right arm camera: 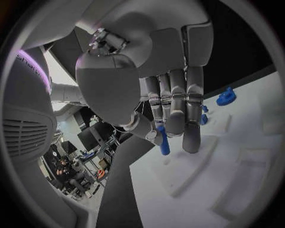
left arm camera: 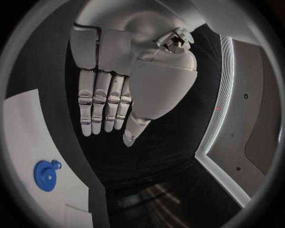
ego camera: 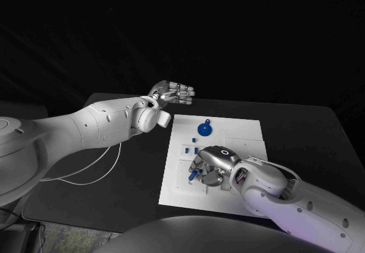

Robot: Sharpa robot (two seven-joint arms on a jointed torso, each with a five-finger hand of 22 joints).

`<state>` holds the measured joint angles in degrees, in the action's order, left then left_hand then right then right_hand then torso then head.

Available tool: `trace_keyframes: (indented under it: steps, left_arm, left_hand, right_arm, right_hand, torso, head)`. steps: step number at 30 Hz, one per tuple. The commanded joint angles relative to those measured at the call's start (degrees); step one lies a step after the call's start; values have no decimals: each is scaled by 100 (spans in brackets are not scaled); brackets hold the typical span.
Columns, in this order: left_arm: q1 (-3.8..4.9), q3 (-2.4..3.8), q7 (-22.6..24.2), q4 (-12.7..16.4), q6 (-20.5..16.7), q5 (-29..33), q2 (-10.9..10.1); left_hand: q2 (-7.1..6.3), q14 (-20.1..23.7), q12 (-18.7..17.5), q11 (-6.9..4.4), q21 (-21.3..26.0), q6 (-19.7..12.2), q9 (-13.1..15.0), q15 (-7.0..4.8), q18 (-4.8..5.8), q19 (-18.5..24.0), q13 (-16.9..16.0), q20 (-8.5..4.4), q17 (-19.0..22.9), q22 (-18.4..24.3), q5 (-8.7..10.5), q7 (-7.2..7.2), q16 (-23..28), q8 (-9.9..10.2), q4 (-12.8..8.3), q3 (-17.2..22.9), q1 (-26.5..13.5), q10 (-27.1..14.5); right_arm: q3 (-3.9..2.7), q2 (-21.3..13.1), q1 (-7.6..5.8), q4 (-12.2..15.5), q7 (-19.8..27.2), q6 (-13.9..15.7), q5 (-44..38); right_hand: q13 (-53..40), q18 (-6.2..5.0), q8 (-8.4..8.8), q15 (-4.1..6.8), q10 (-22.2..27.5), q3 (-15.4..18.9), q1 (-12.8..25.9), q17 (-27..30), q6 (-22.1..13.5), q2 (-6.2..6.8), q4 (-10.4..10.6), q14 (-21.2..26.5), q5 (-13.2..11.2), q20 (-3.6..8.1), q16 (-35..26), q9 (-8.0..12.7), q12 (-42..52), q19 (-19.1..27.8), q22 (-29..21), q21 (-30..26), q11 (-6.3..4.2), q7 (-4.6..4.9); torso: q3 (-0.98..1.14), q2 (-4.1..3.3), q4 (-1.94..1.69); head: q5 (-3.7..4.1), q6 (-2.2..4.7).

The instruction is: Assemble the parts on the task board

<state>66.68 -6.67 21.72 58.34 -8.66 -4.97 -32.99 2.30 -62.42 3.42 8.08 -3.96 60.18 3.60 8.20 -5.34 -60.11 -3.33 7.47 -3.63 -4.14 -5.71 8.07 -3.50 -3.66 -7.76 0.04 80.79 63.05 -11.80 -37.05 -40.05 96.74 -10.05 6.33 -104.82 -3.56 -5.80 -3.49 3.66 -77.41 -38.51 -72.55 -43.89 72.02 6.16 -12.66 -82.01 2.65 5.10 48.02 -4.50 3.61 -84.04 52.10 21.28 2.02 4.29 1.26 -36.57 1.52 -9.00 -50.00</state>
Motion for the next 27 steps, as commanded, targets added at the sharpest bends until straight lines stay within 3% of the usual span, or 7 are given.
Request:
trace_keyframes:
  steps: [1, 19, 27]
  left_arm:
    - [-1, 5, 40, 19, 97, -10, 12]
    - [-2, 5, 39, 32, 101, -10, 6]
    - [-2, 5, 37, 37, 100, -10, 1]
  left_hand:
    - [60, 9, -4, -5, -12, -39, -1, -4, -28, -32, 0, 12, 4, 4, 22, 6, 6, 2, 28, -13, 9, -38]
    - [60, 9, -4, -5, -12, -39, -1, -4, -28, -32, 0, 12, 4, 4, 22, 6, 6, 2, 28, -13, 9, -38]
    - [60, 9, -4, -5, -12, -39, -1, -4, -28, -32, 0, 12, 4, 4, 22, 6, 6, 2, 28, -13, 9, -38]
  right_arm:
    - [11, -2, 12, -7, 101, -105, -128]
    - [45, 47, 90, -73, -20, -50, -561]
    - [54, 60, 111, -102, -74, -189, -681]
  right_hand:
    - [-18, -81, -19, 29, -127, -8, 15, -10, 39, -64, -47, 4, 20, 27, -21, -8, 28, -162, 8, -36, -97, 14]
    - [-19, -86, -22, 29, -141, -12, 23, -18, 55, -60, -83, 1, 18, 26, -22, -14, 31, -164, 41, -45, -100, 9]
    - [-18, -84, -19, 30, -145, -16, 30, -20, 60, -56, -89, 1, 18, 28, -26, -10, 27, -163, 55, -48, -101, 7]
  torso:
    - [6, 0, -3]
    - [-3, 2, -4]
    - [-5, 5, -5]
  head:
    - [-6, 0]
    - [-17, 0]
    - [-21, 0]
